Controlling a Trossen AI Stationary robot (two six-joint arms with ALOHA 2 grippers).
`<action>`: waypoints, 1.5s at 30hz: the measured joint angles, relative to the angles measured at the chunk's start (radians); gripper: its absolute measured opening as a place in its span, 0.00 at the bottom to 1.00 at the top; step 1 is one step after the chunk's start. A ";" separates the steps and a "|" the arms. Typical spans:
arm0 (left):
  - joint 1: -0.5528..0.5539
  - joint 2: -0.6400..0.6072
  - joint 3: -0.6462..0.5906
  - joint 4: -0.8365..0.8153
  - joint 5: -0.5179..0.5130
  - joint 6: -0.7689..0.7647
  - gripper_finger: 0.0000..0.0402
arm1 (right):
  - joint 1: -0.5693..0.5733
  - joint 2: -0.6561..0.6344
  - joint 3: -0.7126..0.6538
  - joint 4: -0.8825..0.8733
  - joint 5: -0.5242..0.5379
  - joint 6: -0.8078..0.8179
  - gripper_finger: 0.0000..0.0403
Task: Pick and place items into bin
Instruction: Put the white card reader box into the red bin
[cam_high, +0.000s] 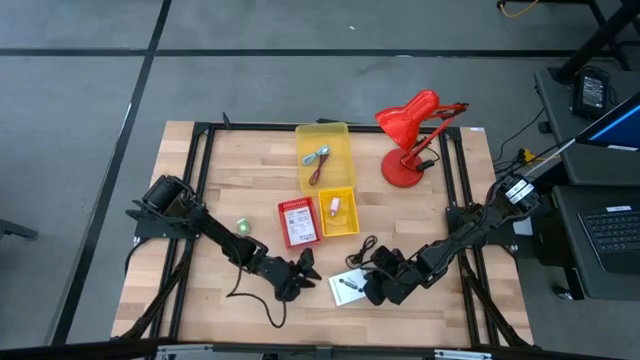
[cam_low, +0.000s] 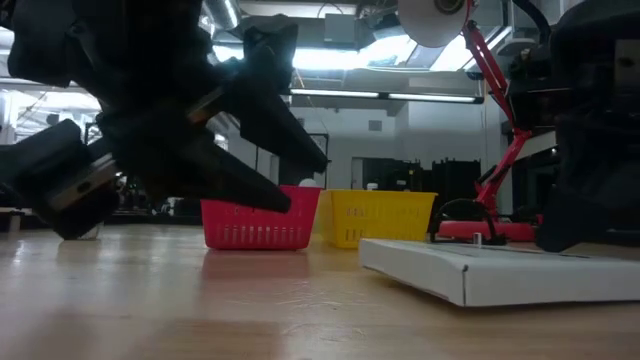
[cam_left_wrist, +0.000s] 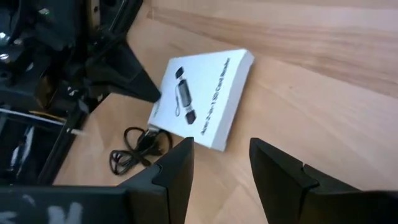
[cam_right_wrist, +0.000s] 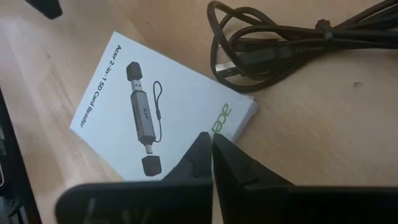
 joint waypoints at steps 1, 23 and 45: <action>0.000 0.000 0.003 -0.012 0.004 -0.006 0.38 | 0.000 0.000 0.000 0.001 0.000 0.000 0.00; 0.032 0.025 0.159 -0.306 0.046 0.001 0.37 | 0.000 -0.001 0.001 -0.009 0.001 0.052 0.00; 0.025 0.125 0.160 -0.138 -0.034 0.070 0.37 | 0.000 -0.001 0.002 -0.020 0.003 0.055 0.00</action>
